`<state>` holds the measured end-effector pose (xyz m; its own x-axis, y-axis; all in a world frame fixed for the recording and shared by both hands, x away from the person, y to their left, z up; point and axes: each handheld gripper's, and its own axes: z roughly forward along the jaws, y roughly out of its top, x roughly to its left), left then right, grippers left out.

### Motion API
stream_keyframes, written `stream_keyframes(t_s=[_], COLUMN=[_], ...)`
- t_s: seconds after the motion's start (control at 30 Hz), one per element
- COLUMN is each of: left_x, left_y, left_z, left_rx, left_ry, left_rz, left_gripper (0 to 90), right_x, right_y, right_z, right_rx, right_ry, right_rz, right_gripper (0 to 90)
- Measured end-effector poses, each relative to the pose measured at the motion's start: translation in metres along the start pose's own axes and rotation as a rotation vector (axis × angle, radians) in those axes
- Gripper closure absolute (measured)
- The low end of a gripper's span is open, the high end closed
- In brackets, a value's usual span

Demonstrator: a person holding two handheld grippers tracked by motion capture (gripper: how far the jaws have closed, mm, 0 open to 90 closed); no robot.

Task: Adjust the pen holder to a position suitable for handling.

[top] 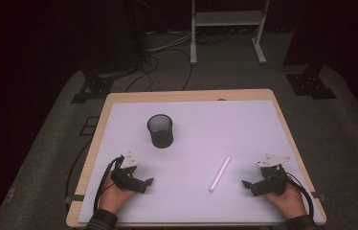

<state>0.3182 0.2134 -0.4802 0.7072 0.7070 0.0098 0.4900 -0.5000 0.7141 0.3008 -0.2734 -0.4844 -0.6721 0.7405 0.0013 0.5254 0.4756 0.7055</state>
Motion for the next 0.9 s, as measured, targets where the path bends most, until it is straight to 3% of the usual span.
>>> stream_keyframes(t_s=[0.17, 0.37, 0.4, 0.7, 0.77, 0.8, 0.9], left_x=[0.002, 0.005, 0.007, 0.012, 0.013, 0.015, 0.018], left_y=[0.0, 0.006, 0.007, 0.009, 0.013, 0.019, 0.024], left_z=[0.0, -0.001, -0.003, -0.007, -0.008, -0.01, -0.01], left_rx=[-0.016, -0.042, -0.061, -0.08, -0.065, -0.082, -0.083], left_ry=[-0.015, 0.0, 0.002, 0.006, 0.014, 0.027, 0.023], left_rz=[-0.013, -0.006, -0.021, -0.039, -0.026, -0.018, -0.024], left_gripper=[0.0, 0.0, 0.0, 0.0, 0.0, 0.0, 0.0], right_x=[0.0, 0.0, 0.0, 0.0, 0.0, 0.0, 0.0], right_y=[0.0, 0.0, 0.0, 0.0, 0.0, 0.0, 0.0], right_z=[0.0, 0.0, 0.0, 0.0, 0.0, 0.0, 0.0], right_rx=[0.0, 0.0, 0.001, 0.002, 0.001, 0.001, 0.001], right_ry=[0.0, 0.0, 0.0, 0.0, 0.0, 0.0, 0.0], right_rz=[0.0, 0.001, 0.0, 0.0, 0.001, 0.001, 0.001], right_gripper=[0.2, 0.2, 0.2, 0.2, 0.2, 0.2, 0.2])
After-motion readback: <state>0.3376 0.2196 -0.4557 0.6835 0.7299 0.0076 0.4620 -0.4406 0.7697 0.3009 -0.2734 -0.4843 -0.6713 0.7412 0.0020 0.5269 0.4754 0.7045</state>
